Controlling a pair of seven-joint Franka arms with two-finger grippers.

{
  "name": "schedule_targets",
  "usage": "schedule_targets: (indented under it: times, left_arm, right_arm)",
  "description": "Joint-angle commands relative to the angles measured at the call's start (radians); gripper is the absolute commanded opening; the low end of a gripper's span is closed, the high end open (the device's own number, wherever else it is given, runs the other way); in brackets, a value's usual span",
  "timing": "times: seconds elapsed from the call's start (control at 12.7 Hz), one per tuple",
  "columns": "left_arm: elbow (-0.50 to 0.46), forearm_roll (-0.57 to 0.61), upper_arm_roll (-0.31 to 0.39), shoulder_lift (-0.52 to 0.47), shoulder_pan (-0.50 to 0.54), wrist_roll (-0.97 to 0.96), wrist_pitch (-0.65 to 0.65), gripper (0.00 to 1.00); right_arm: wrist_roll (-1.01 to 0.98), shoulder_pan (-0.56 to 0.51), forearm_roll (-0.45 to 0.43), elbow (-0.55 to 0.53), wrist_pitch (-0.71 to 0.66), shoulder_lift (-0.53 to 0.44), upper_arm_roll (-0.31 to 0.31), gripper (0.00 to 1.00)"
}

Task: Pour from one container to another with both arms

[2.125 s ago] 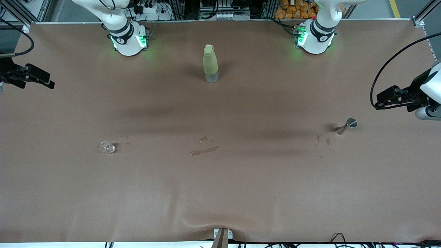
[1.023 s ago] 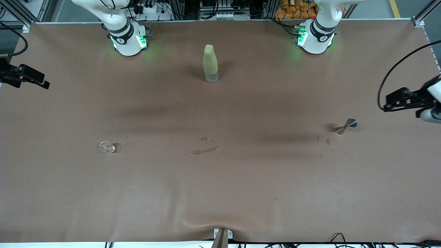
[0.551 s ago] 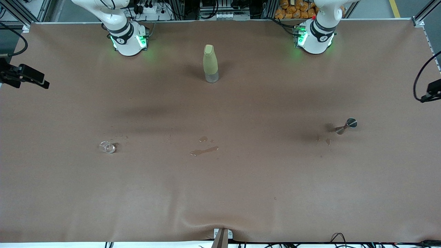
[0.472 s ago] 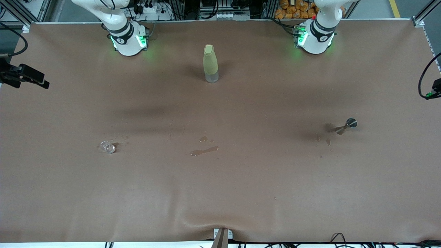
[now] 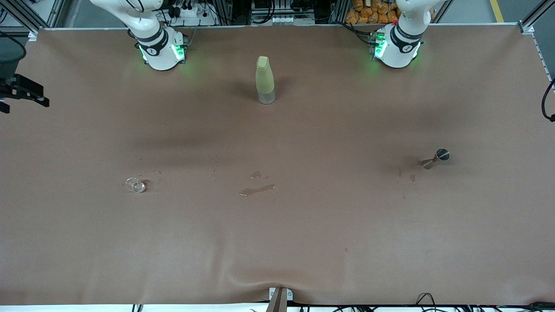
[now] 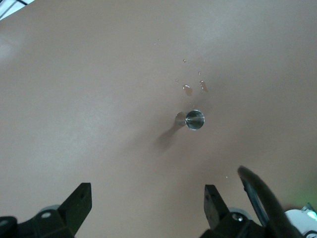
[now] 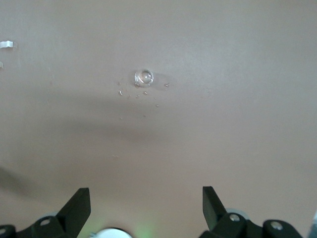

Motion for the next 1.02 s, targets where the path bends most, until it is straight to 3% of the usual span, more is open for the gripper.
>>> schedule_targets:
  times: [0.0, 0.24, 0.47, 0.71, 0.94]
  left_arm:
    - [0.02, -0.032, -0.01, 0.05, 0.041, 0.107, -0.012, 1.0]
    - [0.02, -0.098, -0.009, 0.088, 0.076, 0.196, -0.012, 1.0]
    - [0.024, -0.12, -0.01, 0.137, 0.104, 0.291, -0.005, 1.0]
    - [0.024, -0.242, -0.01, 0.19, 0.177, 0.359, -0.006, 1.0]
    - [0.024, -0.247, -0.01, 0.228, 0.21, 0.404, -0.006, 1.0]
  right_arm:
    - [-0.273, -0.018, -0.02, -0.015, 0.004, -0.004, -0.049, 1.0]
    - [-0.646, -0.021, -0.02, -0.021, 0.013, 0.008, -0.099, 1.0]
    - [-0.976, -0.024, -0.029, -0.023, 0.056, 0.028, -0.109, 1.0]
    - [-1.29, -0.024, -0.03, -0.038, 0.16, 0.042, -0.109, 1.0]
    - [-1.379, -0.031, -0.015, -0.046, 0.193, 0.06, -0.112, 1.0]
